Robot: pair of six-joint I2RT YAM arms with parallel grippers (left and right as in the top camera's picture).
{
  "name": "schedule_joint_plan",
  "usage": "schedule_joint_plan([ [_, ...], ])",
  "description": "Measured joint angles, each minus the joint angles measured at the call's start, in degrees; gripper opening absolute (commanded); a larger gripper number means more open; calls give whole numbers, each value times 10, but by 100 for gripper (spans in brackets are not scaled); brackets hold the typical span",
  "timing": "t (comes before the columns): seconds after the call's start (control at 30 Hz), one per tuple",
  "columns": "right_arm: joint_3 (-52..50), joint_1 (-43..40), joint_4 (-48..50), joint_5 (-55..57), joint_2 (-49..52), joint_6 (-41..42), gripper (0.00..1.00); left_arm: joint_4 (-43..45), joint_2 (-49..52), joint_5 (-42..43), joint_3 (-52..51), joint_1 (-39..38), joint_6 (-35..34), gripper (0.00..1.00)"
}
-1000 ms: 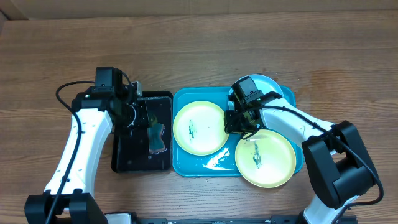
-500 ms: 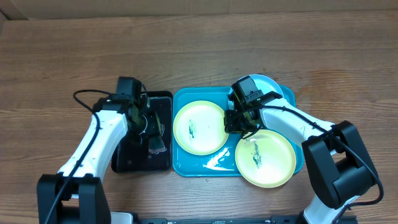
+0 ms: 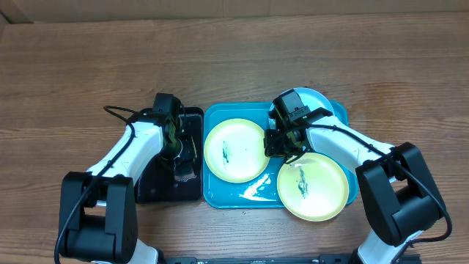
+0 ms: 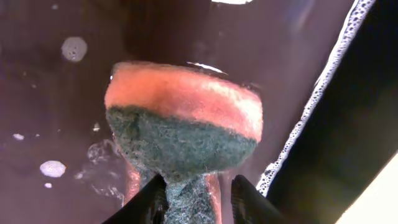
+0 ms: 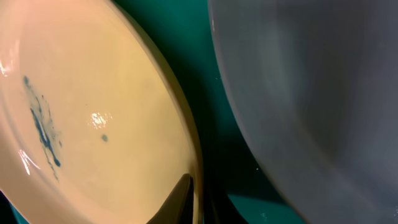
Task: Clean dirty plates on tray and stack at the side
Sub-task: 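Lower the left gripper onto the sponge in the black tray and grasp it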
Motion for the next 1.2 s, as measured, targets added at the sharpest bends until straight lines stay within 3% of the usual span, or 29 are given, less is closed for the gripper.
schedule_joint_plan([
  [0.23, 0, 0, 1, 0, 0, 0, 10, -7, -20, -11, 0, 0, 2, 38],
  [0.5, 0, 0, 2, 0, 0, 0, 10, -24, -129, -12, 0, 0, 19, 46],
  [0.73, 0, 0, 0, 0, 0, 0, 10, -47, -133, -13, 0, 0, 27, 39],
  [1.2, 0, 0, 0, -1, 0, 0, 10, -35, -16, -13, 0, 0, 28, 25],
])
